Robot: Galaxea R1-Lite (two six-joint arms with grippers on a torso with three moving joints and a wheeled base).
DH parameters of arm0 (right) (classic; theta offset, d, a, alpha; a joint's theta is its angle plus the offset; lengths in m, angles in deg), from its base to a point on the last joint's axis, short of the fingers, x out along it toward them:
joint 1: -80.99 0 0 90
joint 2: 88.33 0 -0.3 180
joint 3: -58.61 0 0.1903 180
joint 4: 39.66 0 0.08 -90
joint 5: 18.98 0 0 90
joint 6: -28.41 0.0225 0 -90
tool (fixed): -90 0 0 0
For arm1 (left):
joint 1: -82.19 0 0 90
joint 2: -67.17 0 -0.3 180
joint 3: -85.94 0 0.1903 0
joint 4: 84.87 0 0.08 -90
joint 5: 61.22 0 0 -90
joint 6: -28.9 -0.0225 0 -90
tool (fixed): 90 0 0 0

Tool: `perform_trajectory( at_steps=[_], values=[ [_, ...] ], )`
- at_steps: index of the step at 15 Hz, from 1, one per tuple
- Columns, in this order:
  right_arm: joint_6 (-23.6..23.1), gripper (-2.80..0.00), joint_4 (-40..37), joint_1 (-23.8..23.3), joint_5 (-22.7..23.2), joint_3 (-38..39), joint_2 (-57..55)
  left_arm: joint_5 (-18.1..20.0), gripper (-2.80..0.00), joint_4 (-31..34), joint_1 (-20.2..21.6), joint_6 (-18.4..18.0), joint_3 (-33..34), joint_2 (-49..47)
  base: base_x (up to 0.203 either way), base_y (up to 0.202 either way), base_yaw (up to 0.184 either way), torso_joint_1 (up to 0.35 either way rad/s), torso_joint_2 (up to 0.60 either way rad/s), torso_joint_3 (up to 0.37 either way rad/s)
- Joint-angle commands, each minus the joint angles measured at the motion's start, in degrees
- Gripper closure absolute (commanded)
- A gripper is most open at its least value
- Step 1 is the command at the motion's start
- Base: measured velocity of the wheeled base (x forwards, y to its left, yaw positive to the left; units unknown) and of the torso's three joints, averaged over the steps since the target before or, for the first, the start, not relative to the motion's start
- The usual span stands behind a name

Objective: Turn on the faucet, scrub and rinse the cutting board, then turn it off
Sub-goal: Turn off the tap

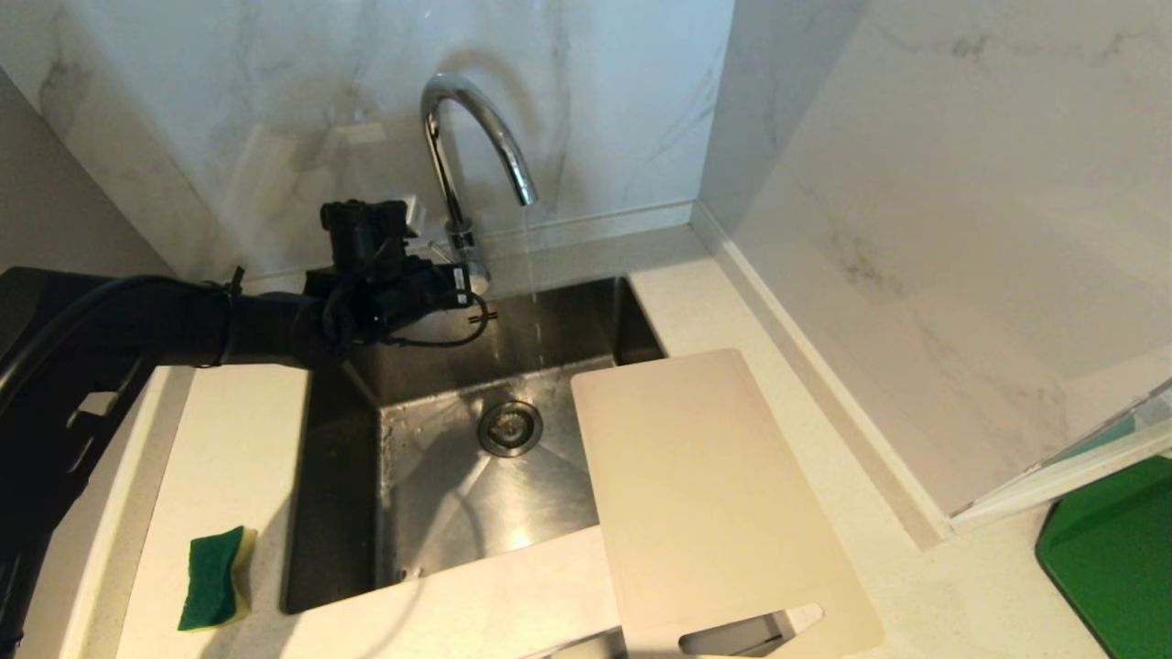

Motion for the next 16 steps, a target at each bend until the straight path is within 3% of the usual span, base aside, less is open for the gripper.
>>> perform_trajectory(
  at_steps=[1, 6, 10, 16],
  values=[
    [0.02, 0.0, 0.01, 0.01, 0.04, 0.09, 0.04, -0.14, 0.0, -0.35, 0.16, 0.35, -3.64, -2.37, 0.0, 0.0, 0.0, 0.0, 0.0, 0.0],
    [-0.07, 0.0, 0.01, 0.01, 0.04, 0.09, 0.0, -0.57, 0.0, -1.29, 1.4, 0.15, -5.94, -5.44, 0.0, 0.0, 0.0, 0.0, 0.0, 0.0],
    [-0.07, 0.0, 0.01, 0.01, 0.04, 0.09, 0.04, -1.49, 0.0, -10.18, 2.4, -2.65, -6.55, -7.84, 0.0, 0.0, 0.0, 0.0, 0.0, 0.0],
    [-0.07, 0.0, 0.01, 0.01, 0.04, 0.09, 0.04, -1.62, 0.0, -11.1, 3.81, -2.68, -6.91, -8.28, 0.0, 0.0, 0.0, 0.0, 0.0, 0.0]
  ],
)
